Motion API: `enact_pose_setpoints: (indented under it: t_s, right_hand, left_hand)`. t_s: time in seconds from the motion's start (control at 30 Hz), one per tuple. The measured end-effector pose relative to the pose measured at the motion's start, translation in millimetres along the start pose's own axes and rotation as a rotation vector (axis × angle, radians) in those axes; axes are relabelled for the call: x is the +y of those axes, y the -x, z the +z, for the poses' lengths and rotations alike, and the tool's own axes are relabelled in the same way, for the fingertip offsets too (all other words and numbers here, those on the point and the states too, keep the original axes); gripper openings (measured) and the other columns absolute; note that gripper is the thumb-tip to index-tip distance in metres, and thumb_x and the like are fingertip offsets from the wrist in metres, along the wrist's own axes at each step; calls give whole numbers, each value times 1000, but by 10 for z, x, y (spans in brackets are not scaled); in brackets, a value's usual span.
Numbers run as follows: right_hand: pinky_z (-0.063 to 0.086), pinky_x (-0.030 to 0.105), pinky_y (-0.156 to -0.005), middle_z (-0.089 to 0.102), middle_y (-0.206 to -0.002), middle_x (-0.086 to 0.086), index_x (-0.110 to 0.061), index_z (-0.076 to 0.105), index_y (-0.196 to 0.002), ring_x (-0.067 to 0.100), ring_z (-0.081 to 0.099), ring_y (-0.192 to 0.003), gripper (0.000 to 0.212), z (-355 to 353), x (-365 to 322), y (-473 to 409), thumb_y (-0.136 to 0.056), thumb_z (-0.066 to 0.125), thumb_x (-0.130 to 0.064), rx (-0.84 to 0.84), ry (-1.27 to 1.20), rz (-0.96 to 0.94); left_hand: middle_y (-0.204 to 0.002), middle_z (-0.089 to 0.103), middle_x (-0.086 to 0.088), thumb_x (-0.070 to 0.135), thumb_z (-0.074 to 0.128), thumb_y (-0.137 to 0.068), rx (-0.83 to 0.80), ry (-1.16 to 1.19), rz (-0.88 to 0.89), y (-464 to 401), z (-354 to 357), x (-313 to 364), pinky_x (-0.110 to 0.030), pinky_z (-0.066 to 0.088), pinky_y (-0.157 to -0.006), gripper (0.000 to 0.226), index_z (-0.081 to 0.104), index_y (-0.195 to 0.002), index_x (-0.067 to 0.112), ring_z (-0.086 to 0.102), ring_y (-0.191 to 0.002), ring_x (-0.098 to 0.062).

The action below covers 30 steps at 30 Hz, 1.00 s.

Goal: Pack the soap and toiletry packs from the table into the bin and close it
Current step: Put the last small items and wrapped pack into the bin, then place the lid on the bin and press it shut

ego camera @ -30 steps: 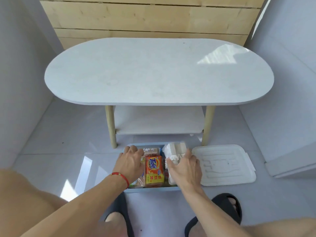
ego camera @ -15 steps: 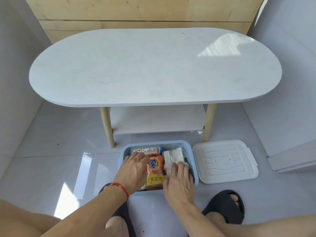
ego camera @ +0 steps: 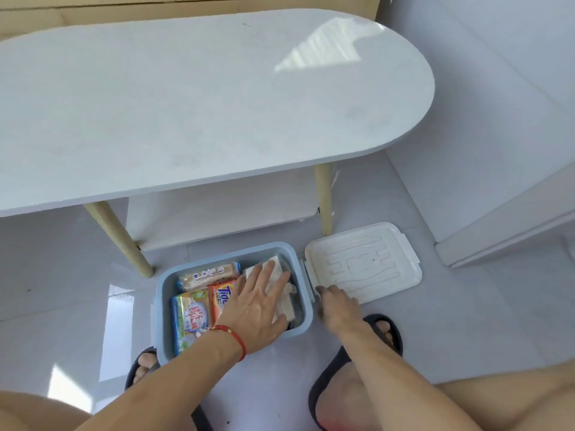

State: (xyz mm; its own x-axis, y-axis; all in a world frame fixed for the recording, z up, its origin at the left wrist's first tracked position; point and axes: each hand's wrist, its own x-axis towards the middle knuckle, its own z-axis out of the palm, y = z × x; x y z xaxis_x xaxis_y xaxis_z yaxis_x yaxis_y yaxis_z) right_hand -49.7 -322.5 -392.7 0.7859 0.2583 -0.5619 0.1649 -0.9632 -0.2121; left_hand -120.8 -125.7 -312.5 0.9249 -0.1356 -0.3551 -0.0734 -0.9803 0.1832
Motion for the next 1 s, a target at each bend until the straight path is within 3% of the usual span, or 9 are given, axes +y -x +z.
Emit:
enact_pose_setpoints:
  t_s: [0.17, 0.3, 0.4, 0.47, 0.57, 0.63, 0.73, 0.83, 1.0]
  right_hand:
    - [46, 40, -92, 50, -131, 10, -11, 56, -126, 27, 47, -122, 41, 304, -37, -79, -91, 55, 9, 93, 115, 59]
    - [42, 40, -97, 55, -125, 8, -14, 62, -121, 26, 50, -118, 35, 180, 38, -52, -91, 56, 4, 218, 111, 70]
    - [45, 39, -94, 58, -111, 5, -14, 63, -107, 24, 56, -105, 14, -97, 22, 158, -94, 59, -17, 415, -48, 74]
    - [45, 46, -99, 61, -97, 4, -12, 60, -97, 24, 59, -93, 4, -308, -71, 350, -93, 59, -14, 629, -188, 56]
    - [38, 57, -111, 64, -85, 0, -8, 55, -103, 21, 60, -76, 4, -764, -196, 655, -101, 52, -9, 843, -404, 20]
    - [51, 47, -84, 56, -75, -4, -10, 51, -105, 19, 55, -65, 9, -1142, -222, 896, -106, 47, -18, 854, -468, -47]
    - [38, 20, -47, 55, -77, -10, -28, 40, -106, 9, 58, -63, 12, -1560, -179, 1297, -106, 38, -40, 780, -403, -177]
    - [42, 12, -52, 56, -74, -18, -39, 40, -101, -2, 58, -70, 11, -1804, -248, 1694, -103, 40, -50, 810, -439, -317]
    - [38, 26, -52, 58, -70, -6, -24, 56, -101, 12, 47, -56, 28, -2139, -463, 1897, -101, 49, -51, 822, -699, -541]
  left_hand:
    - [-164, 15, -6, 57, 30, -82, 58, 120, -58, 73, 12, -97, -48, 27, -119, 80, 14, -155, 31, 13, -152, -30]
    - [-156, 33, -7, 43, 49, -85, 105, 175, -138, 51, -11, -178, -46, 40, -110, 71, 29, -151, 27, 26, -146, -32]
    - [-142, 49, -6, 36, 55, -86, 191, 236, -158, 2, -101, -155, -41, 46, -104, 62, 41, -144, 20, 43, -130, -27]
    - [-134, 56, -5, 34, 57, -86, 234, 307, -171, -14, -186, -100, -39, 49, -97, 55, 46, -139, 21, 50, -122, -26]
    - [-130, 59, -6, 31, 58, -87, 256, 434, -190, -27, -371, 14, -39, 51, -94, 50, 49, -135, 22, 55, -117, -27]
    - [-131, 59, -7, 29, 59, -87, 252, 544, -202, -17, -486, 84, -39, 49, -98, 49, 51, -135, 21, 56, -119, -27]
    - [-129, 62, -5, 28, 62, -87, 222, 733, -254, 29, -627, 154, -35, 47, -99, 45, 55, -131, 21, 57, -119, -23]
    - [-120, 66, -3, 30, 63, -87, 129, 944, -363, 111, -715, 143, -35, 54, -91, 37, 60, -123, 21, 67, -100, -20]
    - [-103, 70, -18, 20, 64, -88, -42, 1357, -585, 222, -690, -38, -45, 60, -90, 27, 64, -109, 3, 72, -85, -29]
